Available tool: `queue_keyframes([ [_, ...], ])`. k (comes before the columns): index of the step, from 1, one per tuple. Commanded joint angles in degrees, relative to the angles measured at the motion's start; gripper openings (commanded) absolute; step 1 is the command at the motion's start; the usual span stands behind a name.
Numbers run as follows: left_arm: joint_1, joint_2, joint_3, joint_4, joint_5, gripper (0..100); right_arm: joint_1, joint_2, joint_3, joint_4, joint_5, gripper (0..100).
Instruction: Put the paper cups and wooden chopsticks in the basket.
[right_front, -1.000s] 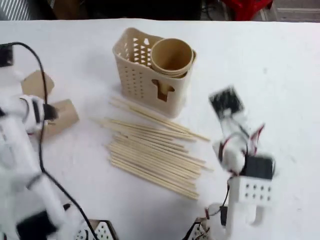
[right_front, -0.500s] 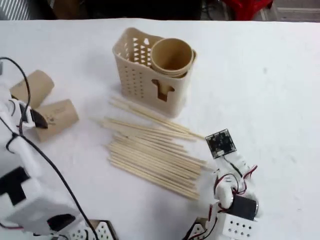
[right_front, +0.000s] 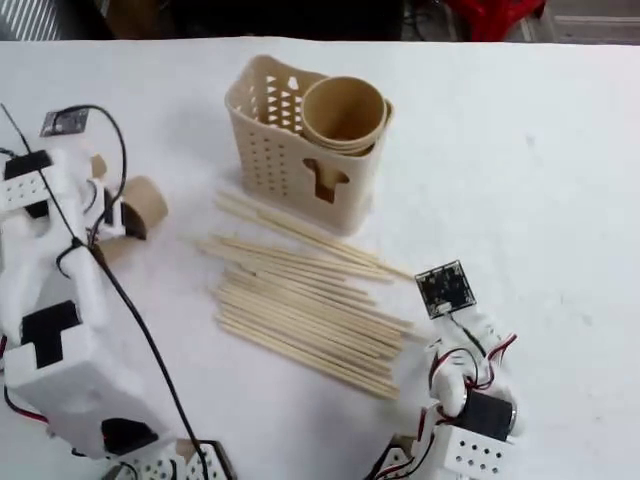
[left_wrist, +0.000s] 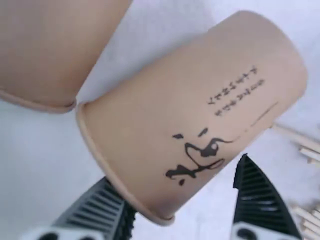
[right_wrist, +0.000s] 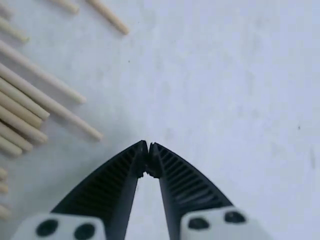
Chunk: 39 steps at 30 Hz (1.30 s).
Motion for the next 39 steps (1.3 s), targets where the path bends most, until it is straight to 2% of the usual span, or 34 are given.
queue_keyframes([
  [1, 2.33, -0.48, -5.36, -0.62, 2.11, 28, 0.22, -0.4, 0.26, -1.1, 0.18, 1.7],
  [11, 4.35, -0.04, -18.02, 3.43, 3.52, 28, 0.13, -0.4, 0.88, -1.54, 0.53, 1.7],
  [18, 16.22, -0.04, -18.9, 3.78, 3.52, 28, 0.13, -0.4, 0.88, -1.63, 0.53, 1.7],
  [21, 19.21, 0.04, -18.73, 3.16, 3.52, 21, 0.13, -0.4, 0.88, -1.63, 0.53, 1.7],
  [27, 19.21, 0.13, -18.55, 2.29, 3.16, 2, 0.13, -0.4, 0.97, -1.63, 0.62, 1.7],
  [32, 19.3, -0.57, -19.34, 4.48, 0.09, 2, 0.13, -0.4, 0.97, -1.54, 0.62, 1.7],
  [36, 18.95, -2.51, -28.22, 11.96, -1.32, 2, 0.04, -0.4, 1.41, -1.54, 0.7, 1.7],
  [39, 19.91, -4.97, -42.02, 20.31, -1.32, 2, 0.04, -0.4, 1.41, -1.54, 0.7, 1.7],
])
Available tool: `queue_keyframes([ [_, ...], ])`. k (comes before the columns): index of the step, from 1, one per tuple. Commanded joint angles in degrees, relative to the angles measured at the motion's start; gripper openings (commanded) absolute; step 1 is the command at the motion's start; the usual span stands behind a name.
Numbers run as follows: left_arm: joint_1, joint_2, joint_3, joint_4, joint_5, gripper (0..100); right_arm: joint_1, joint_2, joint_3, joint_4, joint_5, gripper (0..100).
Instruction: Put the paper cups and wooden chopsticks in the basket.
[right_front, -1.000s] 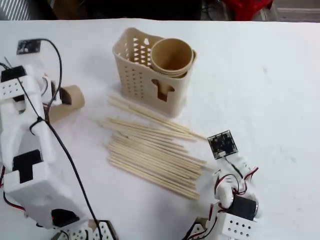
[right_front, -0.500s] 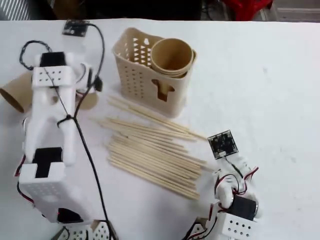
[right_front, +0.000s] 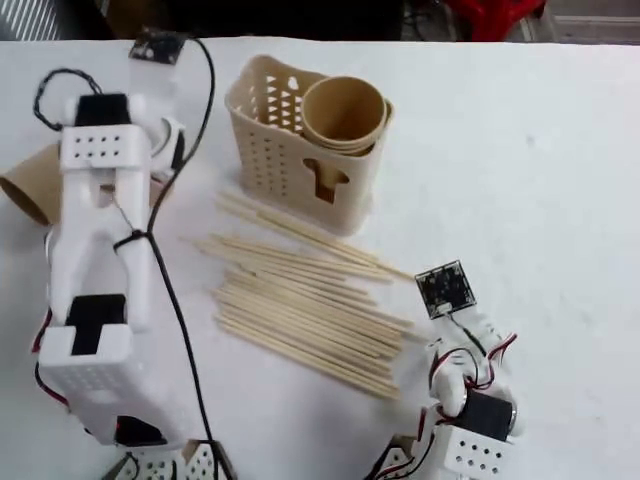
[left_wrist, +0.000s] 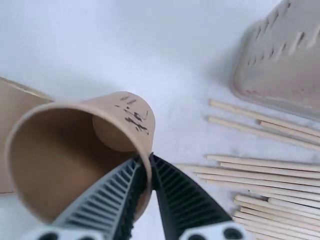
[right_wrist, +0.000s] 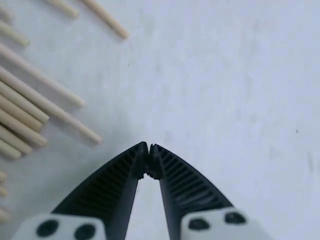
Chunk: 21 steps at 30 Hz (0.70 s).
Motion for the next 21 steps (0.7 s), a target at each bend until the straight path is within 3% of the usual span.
queue_keyframes([
  [1, 2.51, -5.76, -22.51, 12.4, -0.79, 2, 0.04, -0.4, 0.44, -1.01, 0.53, 1.7],
  [3, 5.49, -6.73, -33.05, 17.58, -0.79, 2, 0.04, -0.4, 0.44, -1.1, 0.53, 1.7],
  [6, 11.12, -8.66, -40.88, 17.67, -0.7, 2, -0.04, -0.4, 0.44, -1.1, 0.53, 1.7],
  [15, 35.56, -12.26, -42.73, 16.7, -0.7, 2, -2.07, -0.4, 0.44, -1.1, 0.53, 1.7],
  [21, 36.18, -7.25, -43.25, 16.18, -0.7, 2, -2.33, -0.4, 0.44, -1.01, 0.53, 1.7],
])
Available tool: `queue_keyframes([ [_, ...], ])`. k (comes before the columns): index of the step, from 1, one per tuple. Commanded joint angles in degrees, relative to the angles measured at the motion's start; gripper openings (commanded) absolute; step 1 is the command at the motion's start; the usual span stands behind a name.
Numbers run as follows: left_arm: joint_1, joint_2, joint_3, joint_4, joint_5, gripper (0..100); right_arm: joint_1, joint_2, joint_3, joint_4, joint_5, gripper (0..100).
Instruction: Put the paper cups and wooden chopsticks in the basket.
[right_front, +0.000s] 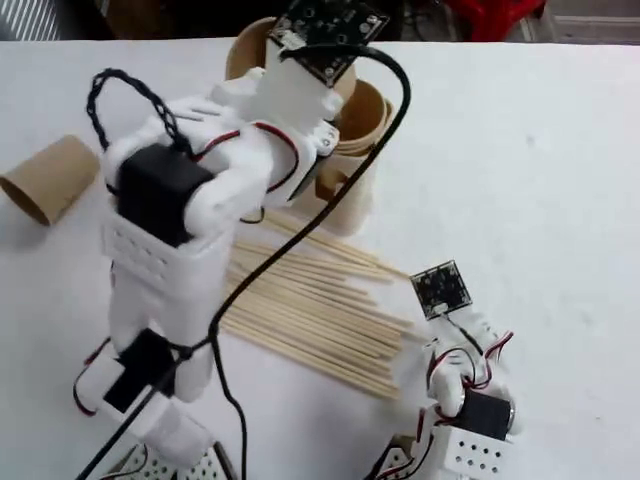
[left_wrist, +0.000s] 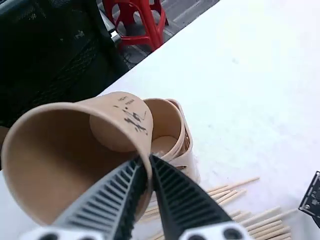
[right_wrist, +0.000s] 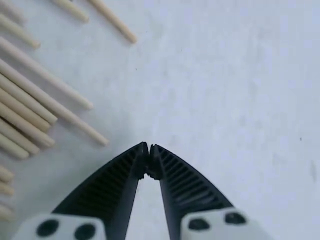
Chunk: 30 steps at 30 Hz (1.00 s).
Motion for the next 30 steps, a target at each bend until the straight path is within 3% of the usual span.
queue_keyframes([
  [1, 0.22, 2.68, -2.02, -0.97, -0.18, 2, -0.84, -0.4, 0.44, -1.01, 0.53, 1.7],
  [13, -0.22, 9.19, -1.67, -4.66, 0.0, 3, -0.84, -0.4, 0.44, -1.01, 0.53, 1.7],
  [19, -0.31, 9.98, -2.02, -4.57, 0.09, 14, -0.84, -0.4, 0.44, -1.01, 0.53, 1.7],
  [30, -0.04, 10.51, -1.49, -6.51, 0.09, 15, -0.84, -0.4, 0.44, -1.01, 0.53, 1.7],
])
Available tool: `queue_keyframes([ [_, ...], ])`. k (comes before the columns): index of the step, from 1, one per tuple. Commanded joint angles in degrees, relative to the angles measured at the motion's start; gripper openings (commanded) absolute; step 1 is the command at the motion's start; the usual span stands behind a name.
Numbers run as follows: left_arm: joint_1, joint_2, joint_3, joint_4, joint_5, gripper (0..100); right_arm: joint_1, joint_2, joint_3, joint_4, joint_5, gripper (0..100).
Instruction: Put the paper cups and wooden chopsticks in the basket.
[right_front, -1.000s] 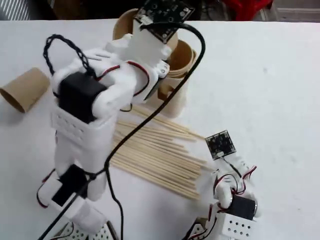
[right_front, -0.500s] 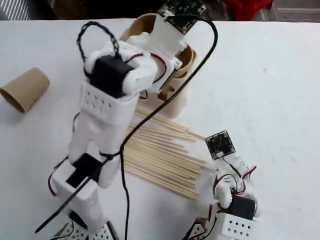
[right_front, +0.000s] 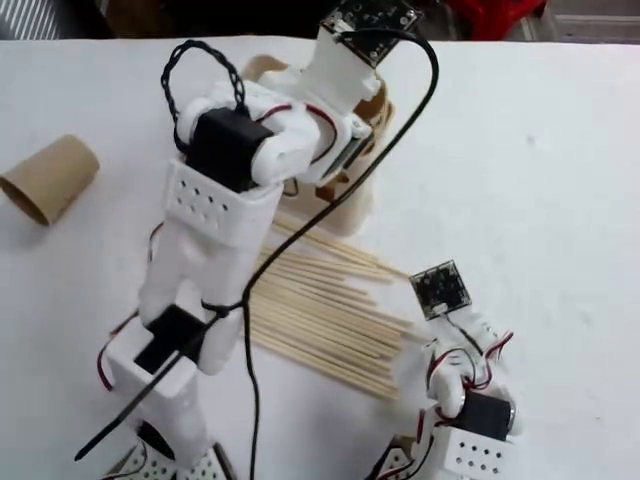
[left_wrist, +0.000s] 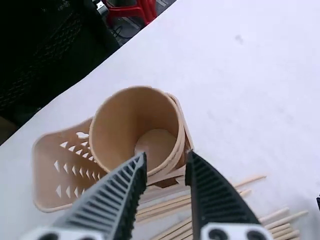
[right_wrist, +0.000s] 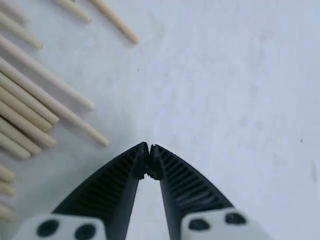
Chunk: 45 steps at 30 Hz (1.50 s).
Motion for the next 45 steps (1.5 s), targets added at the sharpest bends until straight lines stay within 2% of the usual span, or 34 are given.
queue_keyframes([
  [1, 0.13, 0.13, -1.49, -2.37, 0.09, 15, -0.48, -0.4, 0.44, -1.01, 0.53, 1.7],
  [6, -0.13, 1.27, -1.41, -4.4, 0.18, 15, -0.48, -0.4, 0.44, -1.01, 0.53, 1.7],
  [13, -0.84, 12.97, -2.11, -4.48, 0.18, 15, -0.48, -0.4, 0.44, -1.01, 0.53, 1.7],
  [17, -1.27, 14.99, -2.2, -5.27, 0.09, 15, -0.48, -0.4, 0.44, -1.01, 0.53, 1.7],
  [21, -1.54, 12.35, -8.26, -3.43, -0.18, 15, -0.48, -0.4, 0.44, -1.01, 0.53, 1.7],
  [27, -2.77, 6.37, -21.36, 4.31, -0.26, 15, -0.48, -0.4, 0.44, -1.01, 0.53, 1.7],
  [29, -6.73, 3.91, -22.86, 4.66, 0.18, 15, -0.48, -0.4, 0.44, -1.01, 0.53, 1.7],
  [31, -14.9, 2.07, -22.77, 4.66, 1.14, 15, -0.4, -0.4, 0.44, -1.01, 0.53, 1.7],
  [35, -37.58, 1.71, -16.62, 4.66, 7.38, 15, -0.4, -0.4, 0.44, -1.01, 0.53, 1.7],
  [38, -52.26, 2.07, -7.03, 4.4, 7.91, 15, -0.48, -0.4, 0.44, -1.01, 0.53, 1.7],
  [42, -63.16, 2.07, 10.29, -2.02, 5.71, 16, -0.48, -0.4, 0.44, -1.01, 0.53, 1.7],
  [45, -65.98, 2.07, 22.77, -9.93, 4.13, 21, -0.48, -0.4, 0.44, -1.01, 0.53, 1.7],
])
